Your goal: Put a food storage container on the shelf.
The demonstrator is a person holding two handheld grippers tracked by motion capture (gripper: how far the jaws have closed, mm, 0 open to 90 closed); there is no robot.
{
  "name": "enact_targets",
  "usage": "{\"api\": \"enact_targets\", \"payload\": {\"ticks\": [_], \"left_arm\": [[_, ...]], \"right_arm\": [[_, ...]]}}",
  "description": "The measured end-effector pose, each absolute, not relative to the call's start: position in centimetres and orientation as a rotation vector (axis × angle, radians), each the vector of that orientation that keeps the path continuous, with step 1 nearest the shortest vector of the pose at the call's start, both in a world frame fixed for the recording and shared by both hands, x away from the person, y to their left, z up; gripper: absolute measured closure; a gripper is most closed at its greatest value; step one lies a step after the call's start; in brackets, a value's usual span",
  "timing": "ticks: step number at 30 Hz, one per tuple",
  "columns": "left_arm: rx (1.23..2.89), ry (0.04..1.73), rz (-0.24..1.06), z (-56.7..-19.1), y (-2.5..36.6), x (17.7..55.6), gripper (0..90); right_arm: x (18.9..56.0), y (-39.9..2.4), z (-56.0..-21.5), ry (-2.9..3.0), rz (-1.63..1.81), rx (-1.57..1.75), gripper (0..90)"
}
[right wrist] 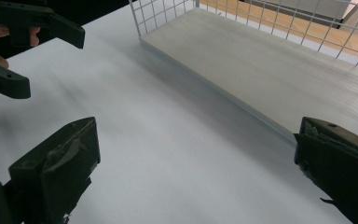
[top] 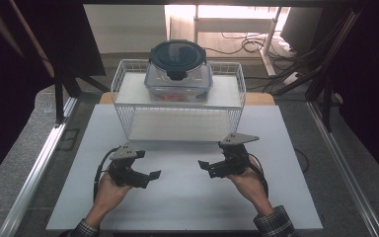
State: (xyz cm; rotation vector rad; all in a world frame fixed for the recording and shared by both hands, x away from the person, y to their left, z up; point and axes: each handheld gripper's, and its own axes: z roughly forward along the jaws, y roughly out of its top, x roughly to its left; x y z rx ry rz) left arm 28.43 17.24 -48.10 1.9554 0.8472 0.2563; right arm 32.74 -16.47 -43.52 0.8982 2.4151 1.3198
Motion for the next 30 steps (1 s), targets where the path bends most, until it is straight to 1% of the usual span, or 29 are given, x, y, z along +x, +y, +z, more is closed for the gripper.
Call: {"api": "enact_targets", "payload": {"ticks": [11,30], "left_arm": [[1.979,0.827,0.255,-49.1,16.8,27.1,3.1],[1.958,0.864,0.242,-50.3,18.5,25.4,3.2]], "right_arm": [[31.6,-16.4,-44.4,2.419,1.28,0.867,0.0],[29.4,-17.7,-45.7,2.426,1.248,0.835,0.0]]}}
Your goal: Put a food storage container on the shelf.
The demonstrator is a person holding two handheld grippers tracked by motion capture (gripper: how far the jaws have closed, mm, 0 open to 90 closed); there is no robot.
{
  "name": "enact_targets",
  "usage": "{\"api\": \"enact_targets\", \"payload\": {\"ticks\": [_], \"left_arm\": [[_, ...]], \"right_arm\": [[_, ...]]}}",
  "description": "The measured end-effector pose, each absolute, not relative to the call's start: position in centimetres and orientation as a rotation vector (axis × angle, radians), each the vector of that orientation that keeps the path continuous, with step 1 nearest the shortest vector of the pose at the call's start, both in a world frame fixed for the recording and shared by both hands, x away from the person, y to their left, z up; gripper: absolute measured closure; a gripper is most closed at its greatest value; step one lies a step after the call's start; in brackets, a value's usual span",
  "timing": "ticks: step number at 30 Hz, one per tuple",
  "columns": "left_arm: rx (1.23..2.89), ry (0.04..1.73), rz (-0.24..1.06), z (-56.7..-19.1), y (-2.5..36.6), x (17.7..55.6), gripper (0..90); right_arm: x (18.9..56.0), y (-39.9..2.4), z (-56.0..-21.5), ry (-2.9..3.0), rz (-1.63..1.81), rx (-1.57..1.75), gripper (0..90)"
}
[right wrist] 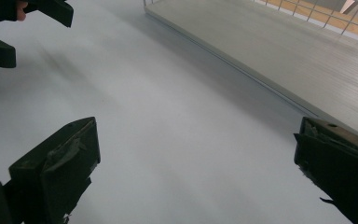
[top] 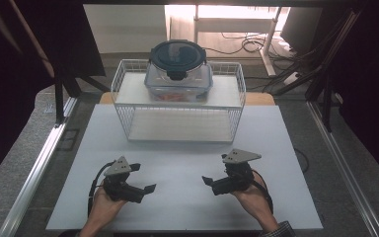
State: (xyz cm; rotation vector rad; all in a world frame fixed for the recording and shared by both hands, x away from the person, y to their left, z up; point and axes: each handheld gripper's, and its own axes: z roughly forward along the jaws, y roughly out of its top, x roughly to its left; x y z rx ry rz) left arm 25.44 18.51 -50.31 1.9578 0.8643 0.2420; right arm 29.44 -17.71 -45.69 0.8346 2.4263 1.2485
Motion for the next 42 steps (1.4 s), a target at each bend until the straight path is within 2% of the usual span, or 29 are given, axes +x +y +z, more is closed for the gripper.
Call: {"api": "enact_targets", "payload": {"ticks": [30,42], "left_arm": [[1.975,0.937,0.283,-51.7,21.3,22.7,3.1],[1.97,0.993,0.26,-52.7,22.6,21.8,2.7]], "right_arm": [[26.8,-21.5,-47.5,2.383,1.185,0.878,0.0],[25.9,-22.6,-48.4,2.393,1.143,0.904,0.0]]}}
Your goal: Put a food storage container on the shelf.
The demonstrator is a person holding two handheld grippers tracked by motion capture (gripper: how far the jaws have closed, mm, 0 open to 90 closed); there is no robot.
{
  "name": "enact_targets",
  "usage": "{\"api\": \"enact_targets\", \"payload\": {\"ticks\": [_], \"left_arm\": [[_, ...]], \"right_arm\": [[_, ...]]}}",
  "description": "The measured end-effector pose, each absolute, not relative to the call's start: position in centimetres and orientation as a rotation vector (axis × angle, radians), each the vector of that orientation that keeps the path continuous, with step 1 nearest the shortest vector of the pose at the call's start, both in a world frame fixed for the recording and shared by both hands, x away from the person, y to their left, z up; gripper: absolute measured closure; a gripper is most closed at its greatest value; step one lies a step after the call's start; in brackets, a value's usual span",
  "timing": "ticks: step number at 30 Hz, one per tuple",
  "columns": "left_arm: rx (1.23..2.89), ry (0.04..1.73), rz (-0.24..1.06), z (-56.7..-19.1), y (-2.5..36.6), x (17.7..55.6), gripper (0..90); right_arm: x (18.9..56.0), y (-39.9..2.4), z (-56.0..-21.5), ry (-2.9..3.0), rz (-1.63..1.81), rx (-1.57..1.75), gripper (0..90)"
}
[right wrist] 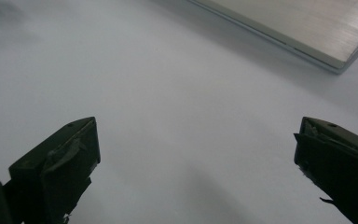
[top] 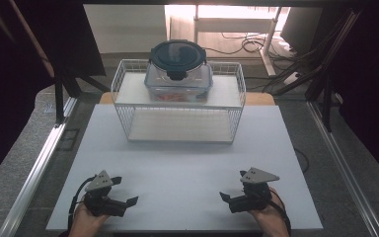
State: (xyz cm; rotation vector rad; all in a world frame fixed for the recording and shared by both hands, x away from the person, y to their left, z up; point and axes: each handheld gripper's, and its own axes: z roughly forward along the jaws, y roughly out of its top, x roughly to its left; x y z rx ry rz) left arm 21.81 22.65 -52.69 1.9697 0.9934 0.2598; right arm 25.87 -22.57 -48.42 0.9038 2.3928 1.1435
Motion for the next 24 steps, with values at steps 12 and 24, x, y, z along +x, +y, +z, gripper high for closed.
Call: {"api": "enact_targets", "payload": {"ticks": [12,24], "left_arm": [[2.046,1.022,0.222,-53.6,22.4,22.0,0.3],[2.085,1.021,0.223,-53.9,22.1,22.1,0.0]], "right_arm": [[25.0,-23.2,-50.0,2.449,1.072,0.94,0.0],[25.1,-23.0,-51.1,2.502,0.997,0.946,0.0]]}}
